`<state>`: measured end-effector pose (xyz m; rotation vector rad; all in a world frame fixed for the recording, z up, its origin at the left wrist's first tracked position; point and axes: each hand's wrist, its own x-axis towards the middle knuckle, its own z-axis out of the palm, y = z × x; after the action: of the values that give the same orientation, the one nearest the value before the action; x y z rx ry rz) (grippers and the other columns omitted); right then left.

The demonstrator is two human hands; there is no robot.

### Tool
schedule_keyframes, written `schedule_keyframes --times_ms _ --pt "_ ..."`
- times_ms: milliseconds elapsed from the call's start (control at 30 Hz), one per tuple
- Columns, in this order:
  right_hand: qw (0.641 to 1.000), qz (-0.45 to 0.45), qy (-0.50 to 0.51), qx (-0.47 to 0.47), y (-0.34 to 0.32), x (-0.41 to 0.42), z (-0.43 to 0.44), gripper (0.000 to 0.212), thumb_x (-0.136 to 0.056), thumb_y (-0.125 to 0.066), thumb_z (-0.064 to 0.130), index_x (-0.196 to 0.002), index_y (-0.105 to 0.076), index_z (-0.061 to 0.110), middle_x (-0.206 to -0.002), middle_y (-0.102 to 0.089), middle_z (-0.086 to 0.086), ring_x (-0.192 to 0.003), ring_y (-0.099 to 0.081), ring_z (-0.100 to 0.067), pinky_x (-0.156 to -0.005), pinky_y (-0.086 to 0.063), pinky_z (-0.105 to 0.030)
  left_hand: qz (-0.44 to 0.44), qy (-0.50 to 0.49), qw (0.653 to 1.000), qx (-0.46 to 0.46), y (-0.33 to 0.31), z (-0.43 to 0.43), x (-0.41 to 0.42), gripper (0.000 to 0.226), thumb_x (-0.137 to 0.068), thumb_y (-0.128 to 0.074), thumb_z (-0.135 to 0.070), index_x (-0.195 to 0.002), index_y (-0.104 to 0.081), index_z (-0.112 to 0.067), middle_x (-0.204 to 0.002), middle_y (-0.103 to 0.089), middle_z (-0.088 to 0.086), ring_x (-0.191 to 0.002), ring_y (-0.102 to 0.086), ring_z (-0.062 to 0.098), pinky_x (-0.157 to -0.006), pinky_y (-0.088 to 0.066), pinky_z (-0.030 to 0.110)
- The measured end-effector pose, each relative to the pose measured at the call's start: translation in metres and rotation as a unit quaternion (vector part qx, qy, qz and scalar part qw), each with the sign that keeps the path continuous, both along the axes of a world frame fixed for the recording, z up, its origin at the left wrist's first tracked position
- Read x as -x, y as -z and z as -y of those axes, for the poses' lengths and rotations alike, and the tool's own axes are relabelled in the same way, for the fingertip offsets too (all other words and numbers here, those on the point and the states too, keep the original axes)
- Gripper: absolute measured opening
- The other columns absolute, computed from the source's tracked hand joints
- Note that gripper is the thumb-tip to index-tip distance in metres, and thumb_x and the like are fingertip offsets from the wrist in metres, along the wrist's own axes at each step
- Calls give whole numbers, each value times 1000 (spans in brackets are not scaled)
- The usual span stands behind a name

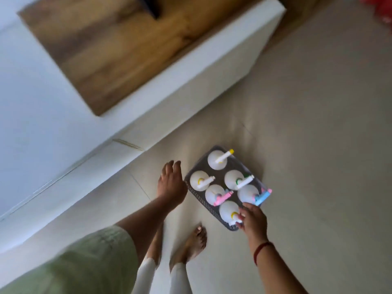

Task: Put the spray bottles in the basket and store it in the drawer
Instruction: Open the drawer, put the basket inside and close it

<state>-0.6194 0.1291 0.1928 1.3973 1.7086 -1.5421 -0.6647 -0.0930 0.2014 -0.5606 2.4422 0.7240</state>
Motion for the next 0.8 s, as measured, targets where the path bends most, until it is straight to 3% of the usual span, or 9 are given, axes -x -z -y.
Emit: schedule_keyframes --times_ms 67,200,433,567,800 --pt "999 0 -27 30 -7 8 30 20 -91 -47 -3 -103 -57 8 -71 -50 -7 -58 -46 -17 -44 -41 -17 -5 -52 999 -1 -7 19 -16 70 -81 -42 -1 -147 -22 -15 -156 -19 8 -146 -14 26 -115 -24 42" --pt "992 20 -110 51 -9 13 109 23 -92 -45 -3 -101 -56 15 -81 -58 -4 -67 -53 -16 -60 -42 -26 2 -149 989 14 -10 80 -57 70 -82 -41 1 -147 -22 -13 -156 -19 10 -146 -15 28 -117 -25 42" --pt "955 32 -287 60 2 2 225 25 -93 -40 -5 -105 -52 13 -73 -52 -1 -61 -46 -13 -50 -42 -21 39 -264 964 9 1 183 -129 65 -84 -42 -2 -146 -22 -7 -153 -21 14 -145 -15 30 -117 -23 40" --pt "944 23 -321 74 5 -11 287 23 -91 -45 -4 -101 -54 15 -75 -55 -2 -63 -48 -13 -58 -39 -25 36 -319 947 -1 0 235 -171 63 -86 -41 -2 -146 -21 -8 -153 -21 12 -143 -18 29 -115 -25 39" --pt "933 13 -353 75 -6 -40 383 16 -94 -46 9 -94 -58 19 -95 -62 -6 -82 -58 -20 -69 -51 -32 5 -414 910 -18 -17 322 -262 62 -85 -41 1 -145 -27 -7 -150 -29 11 -139 -28 31 -113 -27 39"
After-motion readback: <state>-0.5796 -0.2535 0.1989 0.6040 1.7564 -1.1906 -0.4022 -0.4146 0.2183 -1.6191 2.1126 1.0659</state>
